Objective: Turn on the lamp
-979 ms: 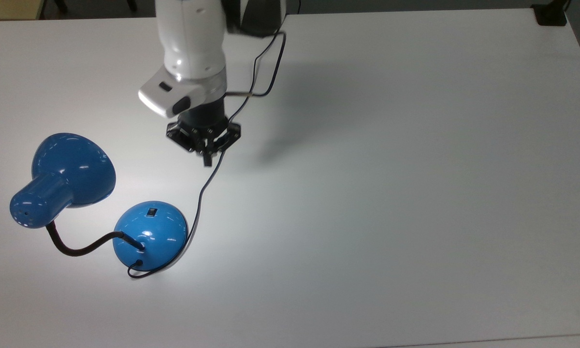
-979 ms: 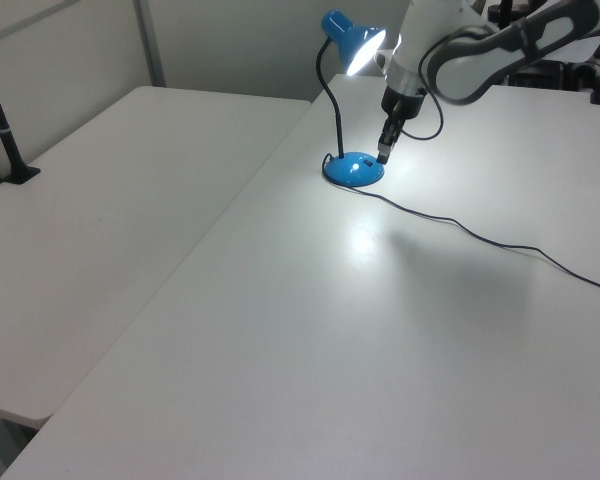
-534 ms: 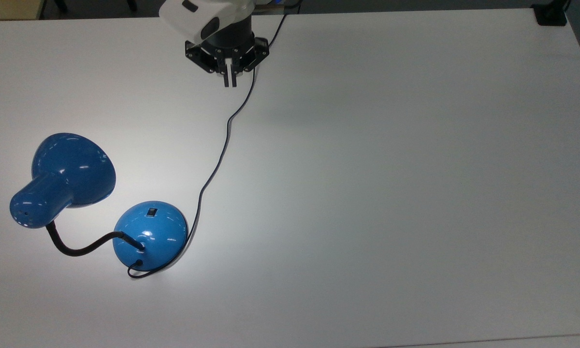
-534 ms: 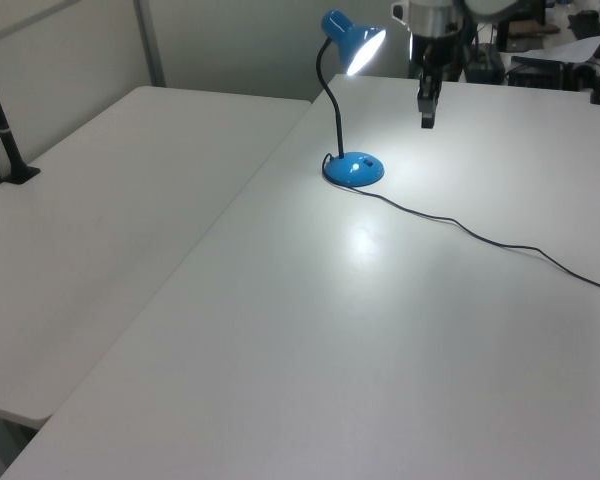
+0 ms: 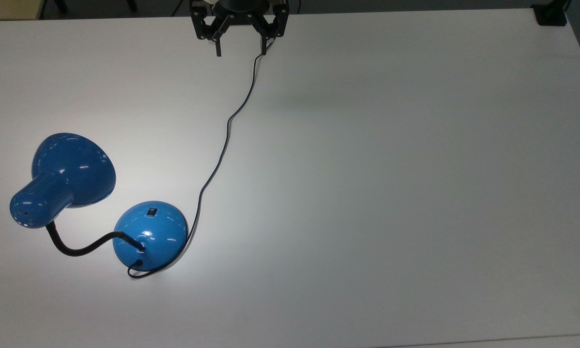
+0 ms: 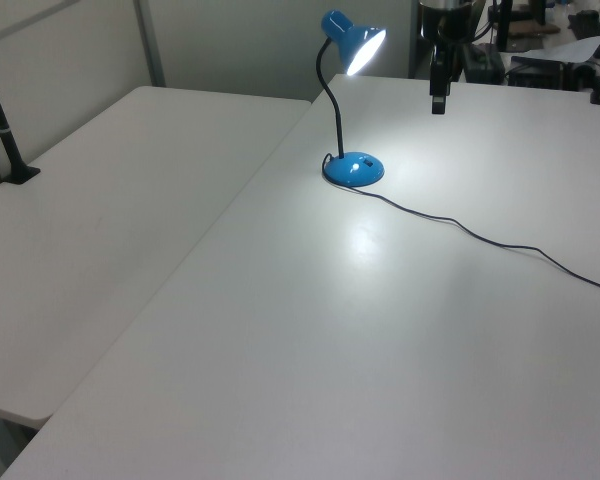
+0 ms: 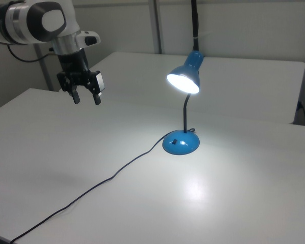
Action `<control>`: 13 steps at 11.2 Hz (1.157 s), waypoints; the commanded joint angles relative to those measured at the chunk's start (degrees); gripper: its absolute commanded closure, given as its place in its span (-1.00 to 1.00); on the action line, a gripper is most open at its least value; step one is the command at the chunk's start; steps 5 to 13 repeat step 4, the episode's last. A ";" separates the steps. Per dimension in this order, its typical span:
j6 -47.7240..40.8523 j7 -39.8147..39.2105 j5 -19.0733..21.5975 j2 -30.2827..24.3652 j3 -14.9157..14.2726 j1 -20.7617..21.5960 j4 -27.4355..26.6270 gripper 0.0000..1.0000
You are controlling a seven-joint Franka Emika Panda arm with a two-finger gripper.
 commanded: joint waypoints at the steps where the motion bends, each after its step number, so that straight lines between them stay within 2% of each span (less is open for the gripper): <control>1: -1.96 2.71 0.40 -0.79 -1.49 0.99 1.19 -1.00; 3: -5.12 2.81 0.32 -0.27 -1.49 0.98 2.68 -1.00; 13: -5.22 2.81 0.23 -0.18 -1.49 0.98 2.77 -1.00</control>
